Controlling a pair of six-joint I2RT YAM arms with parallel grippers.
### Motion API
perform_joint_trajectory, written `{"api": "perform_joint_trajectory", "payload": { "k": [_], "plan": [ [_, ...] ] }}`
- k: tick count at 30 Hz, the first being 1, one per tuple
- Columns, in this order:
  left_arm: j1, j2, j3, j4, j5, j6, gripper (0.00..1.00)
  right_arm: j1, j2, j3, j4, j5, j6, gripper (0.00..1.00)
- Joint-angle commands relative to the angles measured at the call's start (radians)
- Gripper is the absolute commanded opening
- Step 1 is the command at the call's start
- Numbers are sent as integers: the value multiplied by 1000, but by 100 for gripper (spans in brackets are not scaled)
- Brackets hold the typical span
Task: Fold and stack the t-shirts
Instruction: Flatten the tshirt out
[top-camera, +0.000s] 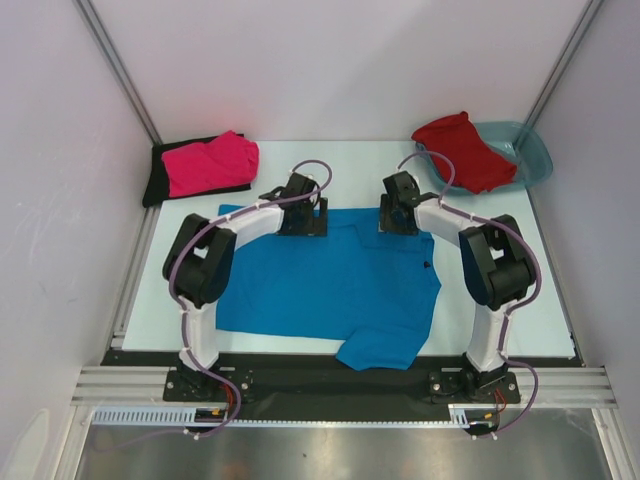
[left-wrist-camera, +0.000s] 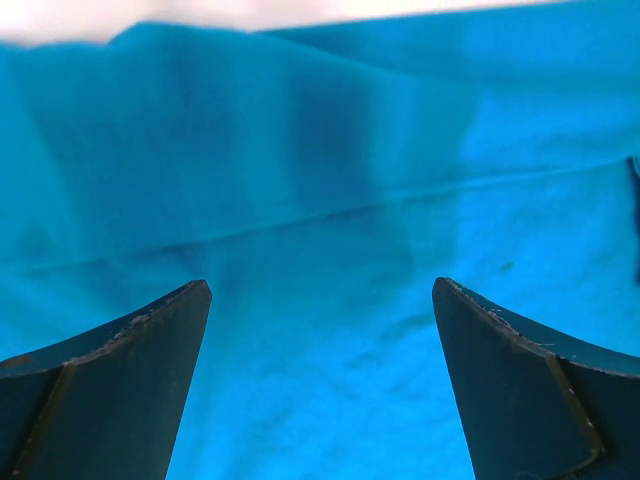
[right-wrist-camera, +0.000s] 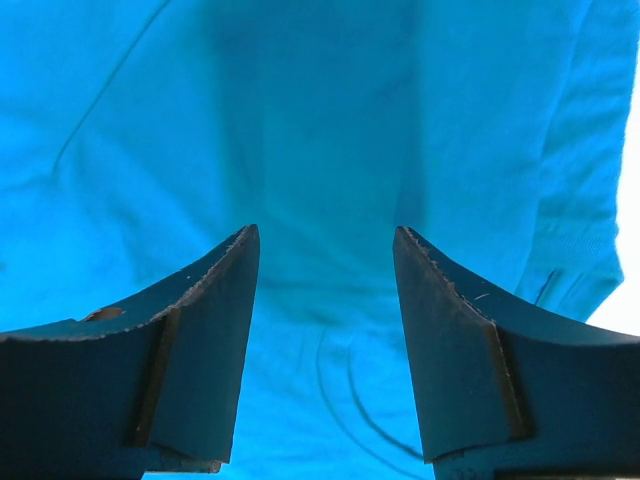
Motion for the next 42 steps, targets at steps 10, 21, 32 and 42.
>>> {"api": "perform_joint_trajectory", "payload": {
  "k": [10, 21, 32, 42],
  "plan": [
    [35, 186, 180, -102, 103, 29, 100, -14, 149, 165, -133, 47, 4, 59],
    [52, 255, 261, -139, 151, 39, 100, -20, 261, 300, -205, 44, 16, 57],
    [49, 188, 219, -139, 279, 49, 100, -32, 333, 365, -208, 47, 21, 57],
    [11, -62, 83, -105, 289, 30, 100, -72, 378, 406, -218, 69, 4, 57]
  ]
}}
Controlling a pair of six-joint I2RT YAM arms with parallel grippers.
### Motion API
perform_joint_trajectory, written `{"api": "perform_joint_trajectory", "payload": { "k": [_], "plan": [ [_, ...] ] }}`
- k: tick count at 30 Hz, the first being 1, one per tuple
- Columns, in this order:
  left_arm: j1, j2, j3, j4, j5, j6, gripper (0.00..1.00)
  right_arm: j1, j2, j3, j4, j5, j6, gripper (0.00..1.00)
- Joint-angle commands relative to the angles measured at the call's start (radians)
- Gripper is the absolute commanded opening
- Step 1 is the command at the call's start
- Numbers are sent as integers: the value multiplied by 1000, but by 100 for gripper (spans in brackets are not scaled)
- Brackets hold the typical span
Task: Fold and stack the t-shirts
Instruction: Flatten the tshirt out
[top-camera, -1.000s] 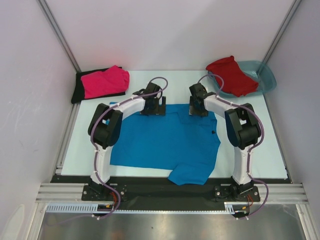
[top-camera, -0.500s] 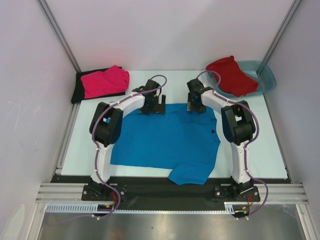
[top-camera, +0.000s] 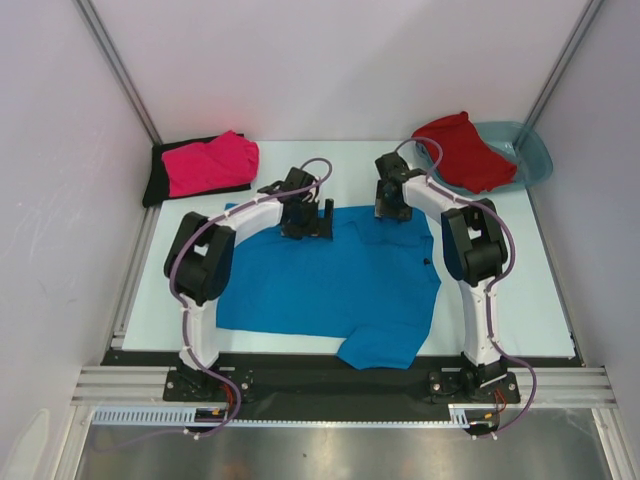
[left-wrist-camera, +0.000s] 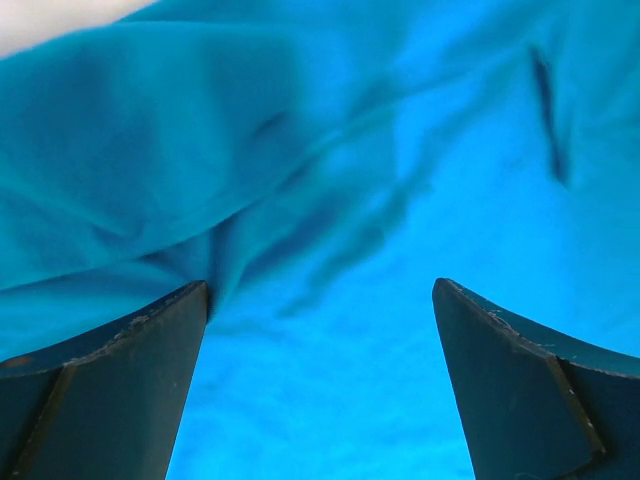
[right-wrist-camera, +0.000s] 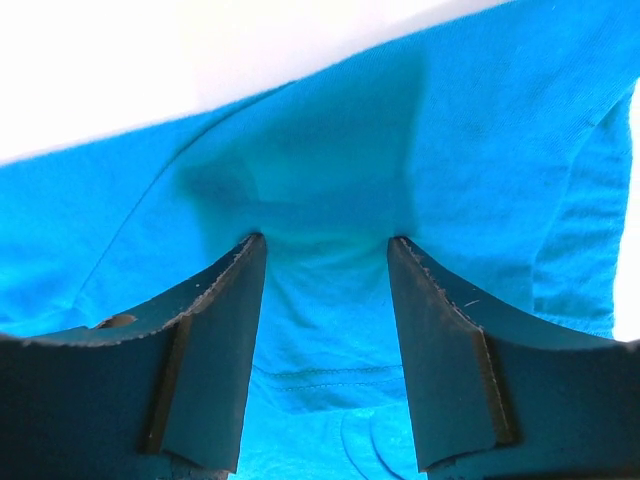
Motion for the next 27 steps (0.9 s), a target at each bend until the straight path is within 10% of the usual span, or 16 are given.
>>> {"api": "perform_joint_trajectory", "payload": {
  "k": [1, 27],
  "plan": [
    [-15, -115, -3, 3, 39, -8, 100, -41, 94, 5, 18, 55, -10, 57],
    [171, 12, 173, -132, -251, 8, 100, -103, 160, 114, -11, 54, -18, 56]
  ]
}}
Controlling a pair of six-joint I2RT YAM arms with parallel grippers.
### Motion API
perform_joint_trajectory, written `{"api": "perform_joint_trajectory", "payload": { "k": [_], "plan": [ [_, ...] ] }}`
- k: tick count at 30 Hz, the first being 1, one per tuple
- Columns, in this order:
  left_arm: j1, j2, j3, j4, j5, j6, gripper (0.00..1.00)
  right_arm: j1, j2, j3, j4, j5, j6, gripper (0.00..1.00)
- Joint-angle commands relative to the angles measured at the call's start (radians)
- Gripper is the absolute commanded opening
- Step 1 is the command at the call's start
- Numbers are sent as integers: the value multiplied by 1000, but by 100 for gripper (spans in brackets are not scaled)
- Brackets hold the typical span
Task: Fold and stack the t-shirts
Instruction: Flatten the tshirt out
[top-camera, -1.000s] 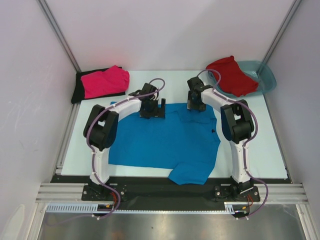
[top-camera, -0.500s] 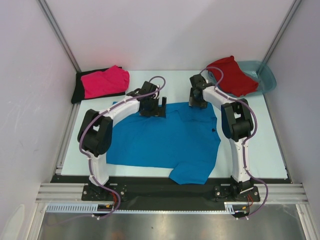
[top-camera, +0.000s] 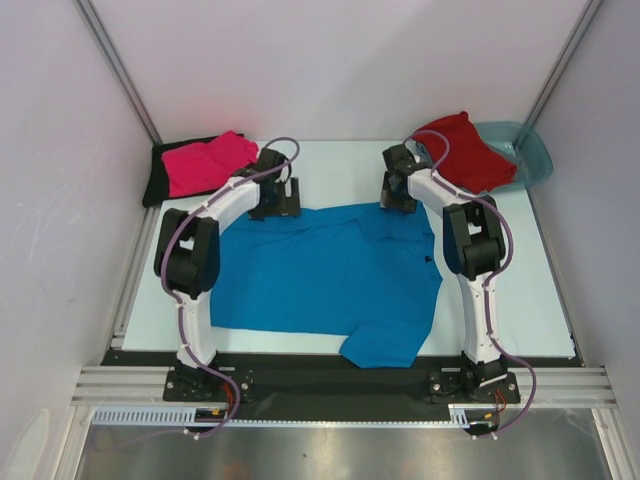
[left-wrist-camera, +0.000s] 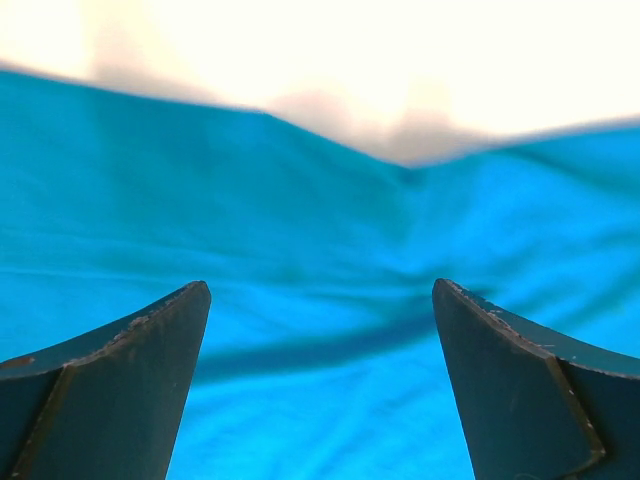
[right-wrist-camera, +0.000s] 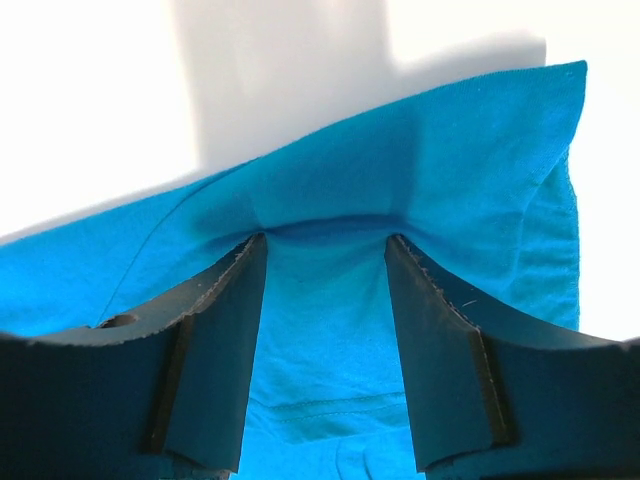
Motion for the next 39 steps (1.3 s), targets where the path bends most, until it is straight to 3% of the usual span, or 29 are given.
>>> {"api": "perform_joint_trajectory", "payload": {
  "k": [1, 27, 36, 39],
  "plan": [
    [33, 33, 74, -16, -21, 3, 100, -50, 97, 8, -5, 48, -17, 56],
    [220, 220, 179, -102, -107, 17, 100, -74, 145, 102, -41, 60, -30, 54],
    [220, 220, 195, -103, -82, 17, 100, -78, 162, 126, -45, 57, -36, 55],
    [214, 157, 149, -65, -26, 16, 100, -62, 86, 58, -2, 42, -49, 55]
  ]
}}
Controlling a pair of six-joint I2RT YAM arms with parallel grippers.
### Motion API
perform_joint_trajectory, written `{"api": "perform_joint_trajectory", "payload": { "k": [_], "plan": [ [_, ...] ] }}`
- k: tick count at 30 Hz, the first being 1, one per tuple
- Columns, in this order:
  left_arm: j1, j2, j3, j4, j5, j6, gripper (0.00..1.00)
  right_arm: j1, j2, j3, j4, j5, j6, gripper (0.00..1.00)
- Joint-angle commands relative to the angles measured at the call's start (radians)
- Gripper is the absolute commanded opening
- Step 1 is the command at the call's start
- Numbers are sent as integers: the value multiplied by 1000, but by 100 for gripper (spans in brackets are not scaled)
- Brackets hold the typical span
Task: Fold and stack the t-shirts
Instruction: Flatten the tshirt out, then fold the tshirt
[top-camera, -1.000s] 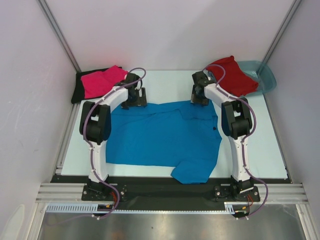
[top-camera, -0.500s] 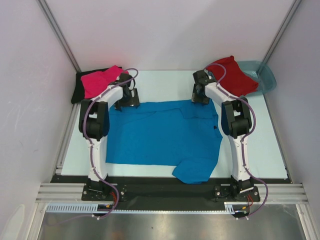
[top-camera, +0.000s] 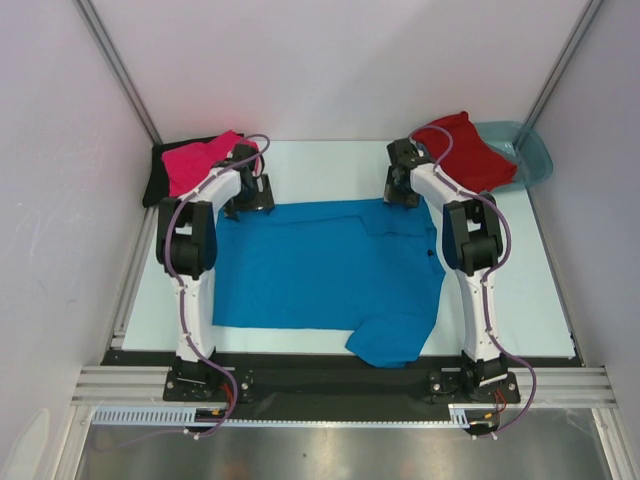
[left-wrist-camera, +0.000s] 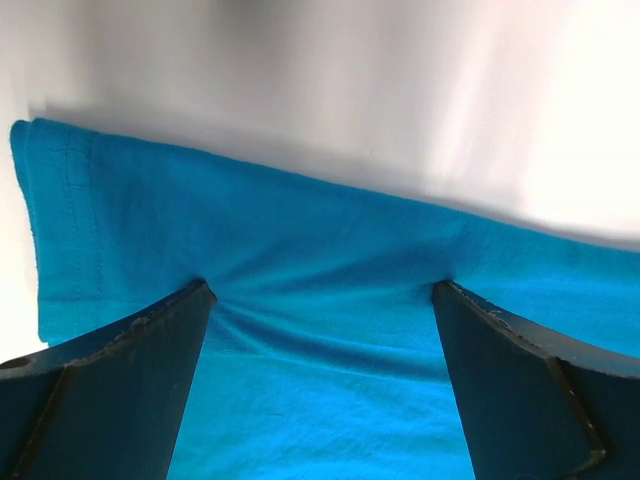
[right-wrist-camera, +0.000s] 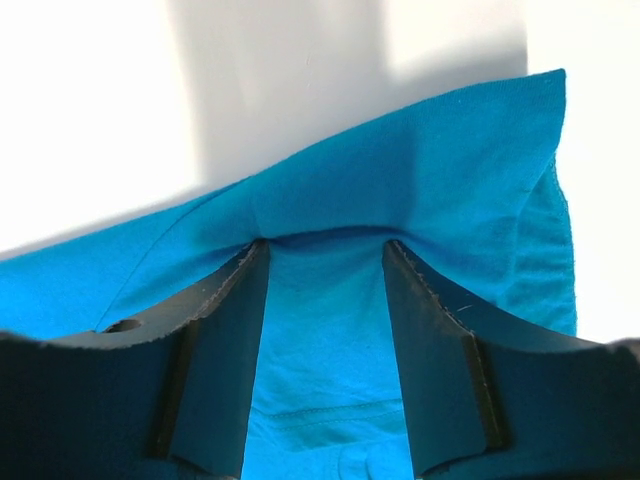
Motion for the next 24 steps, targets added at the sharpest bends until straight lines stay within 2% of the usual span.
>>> {"api": "perform_joint_trajectory", "payload": {
  "k": [1, 2, 6, 14, 16, 19, 20, 23, 24],
  "plan": [
    [13, -67, -45, 32, 25, 11, 100, -28, -24, -98, 80, 36, -47, 56],
    [-1, -93, -82, 60, 22, 6, 100, -20, -62, -176, 135, 31, -53, 57],
    [-36, -281, -163, 103, -7, -17, 100, 6, -281, -304, 211, 43, -69, 58],
    [-75, -570, -361, 166, 46, -60, 100, 38, -515, -428, 102, 57, -50, 58],
    [-84, -621, -408, 172, 77, -70, 100, 40, -555, -476, 50, 11, -29, 58],
    [-110, -749, -549, 239, 164, -102, 100, 43, -661, -602, 20, -78, 8, 58],
    [-122, -783, -633, 264, 224, -119, 100, 42, -741, -652, 23, -102, 44, 58],
    [-167, -918, -787, 321, 246, -135, 100, 48, -887, -832, 28, -156, 117, 59],
    [-177, -993, -821, 324, 223, -144, 100, 69, -991, -874, 28, -173, 158, 59]
  ]
}}
